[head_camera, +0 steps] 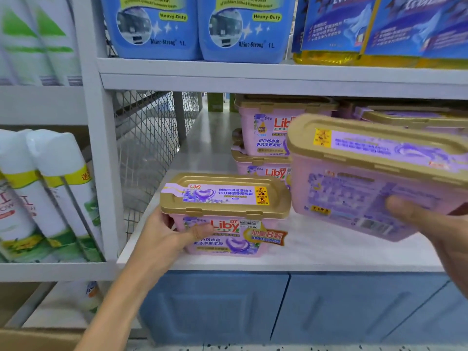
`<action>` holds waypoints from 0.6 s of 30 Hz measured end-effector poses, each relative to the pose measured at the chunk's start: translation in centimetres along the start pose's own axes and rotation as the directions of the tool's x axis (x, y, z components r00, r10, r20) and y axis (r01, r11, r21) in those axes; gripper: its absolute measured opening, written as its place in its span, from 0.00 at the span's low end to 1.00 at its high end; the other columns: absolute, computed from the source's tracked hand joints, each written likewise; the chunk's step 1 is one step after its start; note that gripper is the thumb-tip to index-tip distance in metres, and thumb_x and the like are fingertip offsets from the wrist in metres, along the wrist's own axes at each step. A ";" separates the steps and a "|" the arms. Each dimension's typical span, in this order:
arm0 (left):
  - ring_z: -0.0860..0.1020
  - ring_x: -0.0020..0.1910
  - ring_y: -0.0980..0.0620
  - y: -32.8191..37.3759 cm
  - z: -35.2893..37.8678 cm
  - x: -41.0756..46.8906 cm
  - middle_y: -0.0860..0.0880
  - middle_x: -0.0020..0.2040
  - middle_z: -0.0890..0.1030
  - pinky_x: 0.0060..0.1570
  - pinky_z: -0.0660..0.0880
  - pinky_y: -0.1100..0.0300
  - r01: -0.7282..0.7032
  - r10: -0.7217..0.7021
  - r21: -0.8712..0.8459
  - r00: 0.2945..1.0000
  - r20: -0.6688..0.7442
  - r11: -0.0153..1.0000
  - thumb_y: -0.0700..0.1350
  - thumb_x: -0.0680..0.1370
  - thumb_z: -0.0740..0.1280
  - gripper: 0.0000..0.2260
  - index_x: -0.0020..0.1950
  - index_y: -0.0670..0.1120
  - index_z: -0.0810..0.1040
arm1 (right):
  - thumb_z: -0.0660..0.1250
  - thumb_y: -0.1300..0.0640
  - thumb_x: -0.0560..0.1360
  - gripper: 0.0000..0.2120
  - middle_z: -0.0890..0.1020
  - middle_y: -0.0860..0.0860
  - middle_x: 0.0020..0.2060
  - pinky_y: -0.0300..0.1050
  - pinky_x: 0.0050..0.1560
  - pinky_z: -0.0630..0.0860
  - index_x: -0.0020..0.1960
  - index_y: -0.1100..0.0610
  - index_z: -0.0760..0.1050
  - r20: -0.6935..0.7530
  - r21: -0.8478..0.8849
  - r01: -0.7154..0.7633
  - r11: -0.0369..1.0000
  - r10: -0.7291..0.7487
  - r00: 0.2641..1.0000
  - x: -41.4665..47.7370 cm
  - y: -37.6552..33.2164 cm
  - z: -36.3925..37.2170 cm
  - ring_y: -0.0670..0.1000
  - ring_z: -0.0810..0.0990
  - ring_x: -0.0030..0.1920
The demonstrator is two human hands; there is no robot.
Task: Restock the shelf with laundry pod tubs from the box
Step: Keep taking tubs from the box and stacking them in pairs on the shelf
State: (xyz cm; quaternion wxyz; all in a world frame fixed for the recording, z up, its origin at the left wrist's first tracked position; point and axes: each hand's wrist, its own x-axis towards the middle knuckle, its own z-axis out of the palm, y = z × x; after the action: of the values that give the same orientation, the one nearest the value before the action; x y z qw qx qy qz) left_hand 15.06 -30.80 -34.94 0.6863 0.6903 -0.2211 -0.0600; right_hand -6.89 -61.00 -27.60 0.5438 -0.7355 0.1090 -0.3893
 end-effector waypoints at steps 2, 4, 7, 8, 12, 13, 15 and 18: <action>0.85 0.49 0.47 0.1 0.6 -0.2 0.46 0.47 0.88 0.43 0.81 0.61 0.005 -0.005 0.008 1.000 0.010 1.000 0.40 0.59 0.85 0.18 0.43 0.39 0.81 | 0.83 0.39 0.58 0.47 0.82 0.52 0.64 0.51 0.61 0.80 0.71 0.56 0.74 -0.006 0.051 0.047 0.998 -0.047 0.999 1.0 -1.3 0.7 0.56 0.81 0.64; 0.85 0.48 0.50 0.3 1.1 -0.4 0.47 0.47 0.88 0.44 0.80 0.64 0.016 -0.016 0.005 1.000 0.013 1.000 0.40 0.60 0.82 0.14 0.37 0.41 0.79 | 0.84 0.40 0.56 0.43 0.84 0.52 0.61 0.56 0.61 0.79 0.67 0.55 0.77 -0.012 0.084 0.103 0.991 -0.103 0.995 1.8 -2.2 2.0 0.57 0.83 0.61; 0.85 0.47 0.55 0.5 2.2 -0.7 0.49 0.46 0.88 0.42 0.77 0.70 0.023 -0.023 -0.006 0.999 0.029 1.000 0.39 0.62 0.80 0.12 0.36 0.43 0.78 | 0.84 0.47 0.56 0.36 0.86 0.54 0.56 0.57 0.56 0.81 0.62 0.57 0.79 0.018 0.181 0.130 0.975 -0.135 0.991 2.5 -3.6 4.2 0.58 0.85 0.57; 0.85 0.47 0.57 0.5 2.7 -0.8 0.50 0.47 0.88 0.42 0.76 0.71 0.022 -0.021 -0.003 0.999 0.031 1.000 0.38 0.62 0.80 0.12 0.35 0.45 0.77 | 0.83 0.50 0.57 0.35 0.86 0.54 0.55 0.56 0.54 0.82 0.61 0.58 0.79 0.042 0.209 0.117 0.971 -0.128 0.991 2.6 -4.0 5.1 0.57 0.85 0.56; 0.84 0.50 0.60 0.4 4.3 -1.1 0.55 0.48 0.88 0.46 0.76 0.71 0.006 -0.006 -0.005 0.997 0.076 1.000 0.37 0.64 0.81 0.13 0.39 0.44 0.78 | 0.80 0.59 0.54 0.30 0.88 0.54 0.48 0.47 0.45 0.84 0.55 0.59 0.79 0.126 0.304 -0.005 0.953 -0.035 0.991 2.7 -3.9 8.2 0.54 0.87 0.50; 0.84 0.51 0.59 0.3 4.5 -1.1 0.56 0.49 0.87 0.47 0.77 0.70 -0.002 0.003 -0.004 0.997 0.083 1.000 0.36 0.65 0.81 0.13 0.40 0.44 0.79 | 0.80 0.60 0.54 0.30 0.88 0.55 0.48 0.48 0.46 0.84 0.55 0.60 0.79 0.143 0.288 -0.035 0.957 -0.006 0.990 2.7 -3.5 8.8 0.55 0.87 0.50; 0.84 0.52 0.59 0.1 4.5 -1.1 0.57 0.50 0.87 0.49 0.78 0.67 -0.011 0.011 0.003 0.996 0.089 1.000 0.36 0.66 0.81 0.13 0.44 0.44 0.80 | 0.82 0.58 0.55 0.34 0.87 0.57 0.52 0.55 0.53 0.82 0.59 0.62 0.78 0.178 0.237 -0.072 0.969 0.030 0.984 2.6 -2.8 9.6 0.58 0.86 0.54; 0.84 0.53 0.58 0.2 4.4 -1.2 0.55 0.51 0.87 0.50 0.80 0.64 -0.007 0.005 0.022 0.996 0.090 1.000 0.38 0.67 0.81 0.18 0.54 0.47 0.82 | 0.82 0.56 0.57 0.34 0.87 0.57 0.53 0.59 0.56 0.81 0.61 0.61 0.78 0.218 0.202 -0.100 0.974 0.055 0.974 2.4 -2.1 9.9 0.59 0.86 0.55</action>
State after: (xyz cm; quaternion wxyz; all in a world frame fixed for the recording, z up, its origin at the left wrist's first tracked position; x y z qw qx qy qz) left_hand 12.23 -34.34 -35.24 0.6679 0.6940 -0.2546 -0.0866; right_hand 1.00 -54.54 -25.70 0.6422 -0.7057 0.0374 -0.2970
